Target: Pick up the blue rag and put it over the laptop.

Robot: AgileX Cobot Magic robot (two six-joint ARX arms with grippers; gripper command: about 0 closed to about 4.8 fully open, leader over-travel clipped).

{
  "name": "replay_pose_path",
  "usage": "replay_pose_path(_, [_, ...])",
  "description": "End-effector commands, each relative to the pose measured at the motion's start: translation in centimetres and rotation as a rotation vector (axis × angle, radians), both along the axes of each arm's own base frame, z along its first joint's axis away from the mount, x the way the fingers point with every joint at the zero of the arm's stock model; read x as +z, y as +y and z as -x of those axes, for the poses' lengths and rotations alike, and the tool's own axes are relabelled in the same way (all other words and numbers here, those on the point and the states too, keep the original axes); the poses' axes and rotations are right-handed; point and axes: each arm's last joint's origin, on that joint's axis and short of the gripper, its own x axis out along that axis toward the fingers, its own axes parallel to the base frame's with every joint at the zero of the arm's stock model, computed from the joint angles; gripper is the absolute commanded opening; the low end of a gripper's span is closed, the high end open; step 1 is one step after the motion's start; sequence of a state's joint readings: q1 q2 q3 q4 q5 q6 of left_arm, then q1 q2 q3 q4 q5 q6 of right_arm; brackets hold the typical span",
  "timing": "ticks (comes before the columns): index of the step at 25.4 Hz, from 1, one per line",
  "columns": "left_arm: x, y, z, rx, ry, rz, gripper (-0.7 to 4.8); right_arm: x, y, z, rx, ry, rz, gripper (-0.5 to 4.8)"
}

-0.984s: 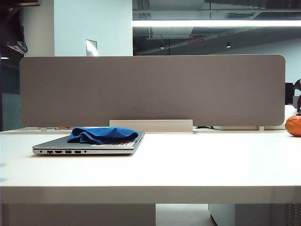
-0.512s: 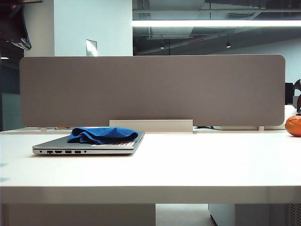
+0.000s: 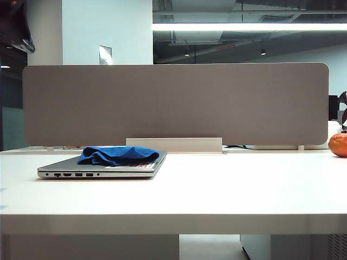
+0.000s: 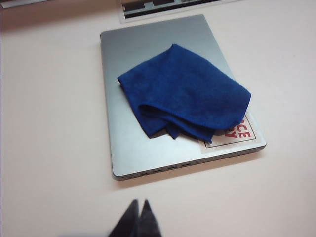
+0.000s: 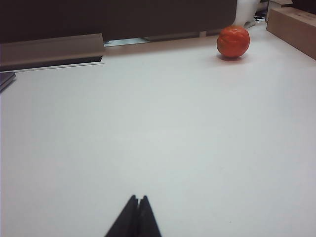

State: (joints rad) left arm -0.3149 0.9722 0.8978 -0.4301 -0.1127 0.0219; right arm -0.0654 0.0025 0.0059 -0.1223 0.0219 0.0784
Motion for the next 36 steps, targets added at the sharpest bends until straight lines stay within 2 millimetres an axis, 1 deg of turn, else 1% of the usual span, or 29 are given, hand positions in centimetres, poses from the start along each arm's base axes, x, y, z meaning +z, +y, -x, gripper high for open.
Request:
replay_pose_path(1, [0.0, 0.3, 0.9, -0.003, -0.035, 0.018, -0.06, -0.1, 0.0, 0.0, 0.002, -0.006, 0.001, 0.0])
replay_pose_path(4, [-0.6, 0.7, 2.2, 0.001, -0.07, 0.037, -0.06, -0.1, 0.0, 0.0, 0.0, -0.006, 0.001, 0.0])
replay_pose_path(9, [-1.9, 1.6, 4.9, 0.008, -0.134, 0.075, -0.06, -0.1, 0.0, 0.0, 0.0, -0.006, 0.001, 0.0])
replay_pose_path(15, [-2.5, 2.3, 7.2, 0.01, -0.187, 0.131, -0.06, -0.1, 0.0, 0.0, 0.0, -0.006, 0.001, 0.0])
replay_pose_path(17, [-2.8, 2.6, 8.5, -0.021, -0.212, 0.174, -0.06, -0.1, 0.0, 0.0, 0.0, -0.006, 0.001, 0.0])
replay_pose_path(19, [-2.9, 2.8, 9.3, -0.023, -0.203, 0.168, -0.06, -0.1, 0.0, 0.0, 0.0, -0.005, 0.001, -0.01])
replay_pose_path(22, [-2.7, 3.0, 9.6, 0.011, -0.228, 0.162, -0.06, -0.1, 0.0, 0.0, 0.0, -0.006, 0.001, 0.0])
replay_pose_path(29, [-2.7, 3.1, 9.6, 0.007, -0.23, 0.162, -0.06, -0.1, 0.0, 0.0, 0.0, -0.006, 0.001, 0.0])
replay_pose_path(31, [-2.6, 3.1, 9.6, 0.012, -0.25, 0.124, -0.06, -0.1, 0.0, 0.0, 0.0, -0.006, 0.001, 0.0])
replay_pose_path(36, [-3.3, 3.2, 8.6, 0.098, -0.385, 0.086, -0.06, -0.1, 0.0, 0.0, 0.0, -0.006, 0.001, -0.01])
